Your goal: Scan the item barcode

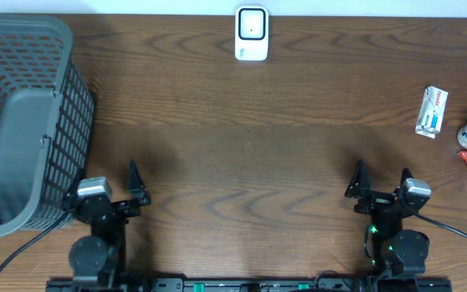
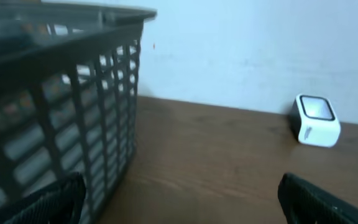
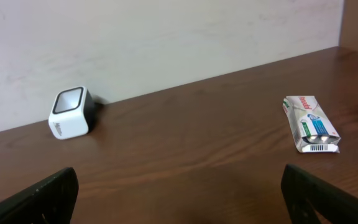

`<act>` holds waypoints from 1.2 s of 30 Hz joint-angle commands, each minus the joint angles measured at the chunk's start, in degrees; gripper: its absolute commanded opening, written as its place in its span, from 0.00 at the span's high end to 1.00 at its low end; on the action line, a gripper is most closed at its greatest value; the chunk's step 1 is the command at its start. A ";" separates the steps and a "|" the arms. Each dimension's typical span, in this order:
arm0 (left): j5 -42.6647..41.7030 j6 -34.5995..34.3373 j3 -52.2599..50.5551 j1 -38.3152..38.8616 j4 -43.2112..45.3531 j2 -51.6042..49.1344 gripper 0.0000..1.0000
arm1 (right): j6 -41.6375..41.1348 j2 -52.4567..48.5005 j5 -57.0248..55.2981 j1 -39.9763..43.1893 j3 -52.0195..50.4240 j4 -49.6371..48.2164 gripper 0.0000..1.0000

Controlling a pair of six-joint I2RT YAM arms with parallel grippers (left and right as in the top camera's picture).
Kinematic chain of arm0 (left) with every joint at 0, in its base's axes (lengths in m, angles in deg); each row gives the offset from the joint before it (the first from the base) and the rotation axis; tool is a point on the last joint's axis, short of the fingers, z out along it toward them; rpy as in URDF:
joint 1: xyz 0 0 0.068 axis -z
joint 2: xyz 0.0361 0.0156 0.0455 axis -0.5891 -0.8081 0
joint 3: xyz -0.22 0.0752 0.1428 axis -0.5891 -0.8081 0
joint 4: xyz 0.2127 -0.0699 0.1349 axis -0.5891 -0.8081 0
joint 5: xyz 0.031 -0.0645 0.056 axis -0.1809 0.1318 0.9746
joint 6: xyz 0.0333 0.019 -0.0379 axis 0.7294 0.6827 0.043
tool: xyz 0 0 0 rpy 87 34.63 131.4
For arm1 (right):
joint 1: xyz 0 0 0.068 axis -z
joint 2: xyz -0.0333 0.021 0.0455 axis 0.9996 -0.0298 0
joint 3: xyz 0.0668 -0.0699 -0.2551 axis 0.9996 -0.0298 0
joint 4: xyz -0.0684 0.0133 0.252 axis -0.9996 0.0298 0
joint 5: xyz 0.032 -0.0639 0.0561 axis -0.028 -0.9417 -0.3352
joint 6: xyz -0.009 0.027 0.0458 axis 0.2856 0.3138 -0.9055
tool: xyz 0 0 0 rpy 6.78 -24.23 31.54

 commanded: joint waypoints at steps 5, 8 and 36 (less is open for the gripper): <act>0.17 -1.33 -6.91 -0.33 4.02 0.48 0.01 | 0.76 0.37 0.17 0.68 -0.07 0.22 0.01; 0.44 -1.33 -8.66 -0.33 4.04 0.52 0.01 | 0.76 0.35 0.17 0.68 -0.07 0.22 0.01; 0.76 -1.29 -9.88 -0.33 4.46 0.42 0.01 | 0.76 0.35 0.17 0.68 -0.07 0.20 0.01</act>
